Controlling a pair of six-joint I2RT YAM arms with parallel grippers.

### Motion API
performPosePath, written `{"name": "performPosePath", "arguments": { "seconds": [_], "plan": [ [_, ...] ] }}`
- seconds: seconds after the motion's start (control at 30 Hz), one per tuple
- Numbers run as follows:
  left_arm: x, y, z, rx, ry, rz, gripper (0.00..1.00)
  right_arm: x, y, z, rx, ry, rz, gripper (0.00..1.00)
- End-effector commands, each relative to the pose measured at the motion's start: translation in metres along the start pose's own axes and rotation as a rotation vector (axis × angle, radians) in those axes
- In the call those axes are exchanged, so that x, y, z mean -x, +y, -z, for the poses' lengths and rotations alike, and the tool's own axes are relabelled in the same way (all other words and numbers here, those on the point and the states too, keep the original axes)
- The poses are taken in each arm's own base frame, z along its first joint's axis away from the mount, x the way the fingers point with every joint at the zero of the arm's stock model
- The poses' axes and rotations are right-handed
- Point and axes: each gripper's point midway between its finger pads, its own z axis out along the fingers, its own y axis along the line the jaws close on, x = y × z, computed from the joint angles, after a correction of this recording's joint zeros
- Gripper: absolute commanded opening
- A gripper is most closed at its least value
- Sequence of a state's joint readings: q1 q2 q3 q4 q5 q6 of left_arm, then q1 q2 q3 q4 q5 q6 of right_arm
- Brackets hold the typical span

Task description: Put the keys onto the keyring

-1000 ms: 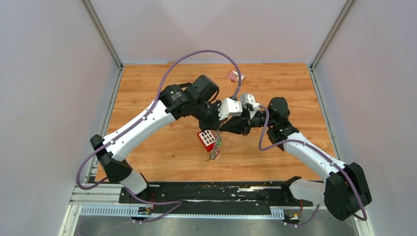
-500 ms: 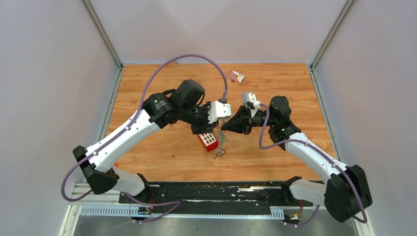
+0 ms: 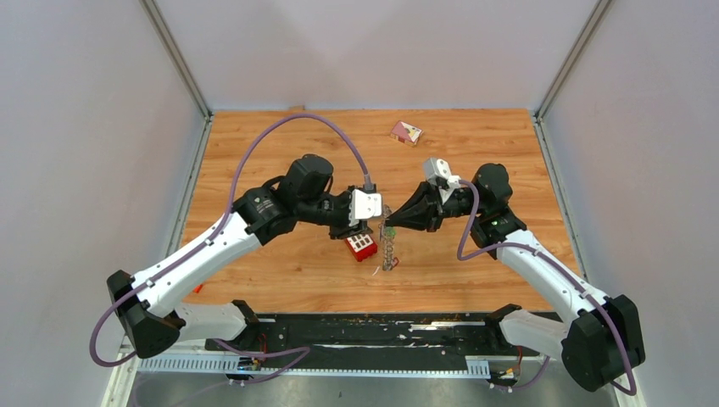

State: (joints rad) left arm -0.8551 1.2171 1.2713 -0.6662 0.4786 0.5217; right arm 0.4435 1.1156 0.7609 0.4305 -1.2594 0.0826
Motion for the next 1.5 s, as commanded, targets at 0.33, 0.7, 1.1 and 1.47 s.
{"name": "performPosePath", "arguments": {
  "seconds": [0.33, 0.7, 1.1, 1.47],
  "plan": [
    [0.034, -0.018, -0.005, -0.118, -0.208, -0.129, 0.39, 0.022, 0.011, 0.001, 0.071, -0.01, 0.12, 0.0],
    [0.034, -0.014, -0.01, -0.121, -0.192, -0.11, 0.22, 0.02, 0.01, 0.001, 0.071, -0.006, 0.117, 0.0],
    [0.036, -0.007, -0.015, -0.113, -0.173, -0.104, 0.0, 0.019, 0.014, 0.001, 0.093, -0.004, 0.117, 0.0],
    [0.033, -0.014, -0.023, -0.187, -0.165, -0.096, 0.0, 0.017, 0.018, -0.003, 0.108, -0.005, 0.115, 0.0]
  ]
}}
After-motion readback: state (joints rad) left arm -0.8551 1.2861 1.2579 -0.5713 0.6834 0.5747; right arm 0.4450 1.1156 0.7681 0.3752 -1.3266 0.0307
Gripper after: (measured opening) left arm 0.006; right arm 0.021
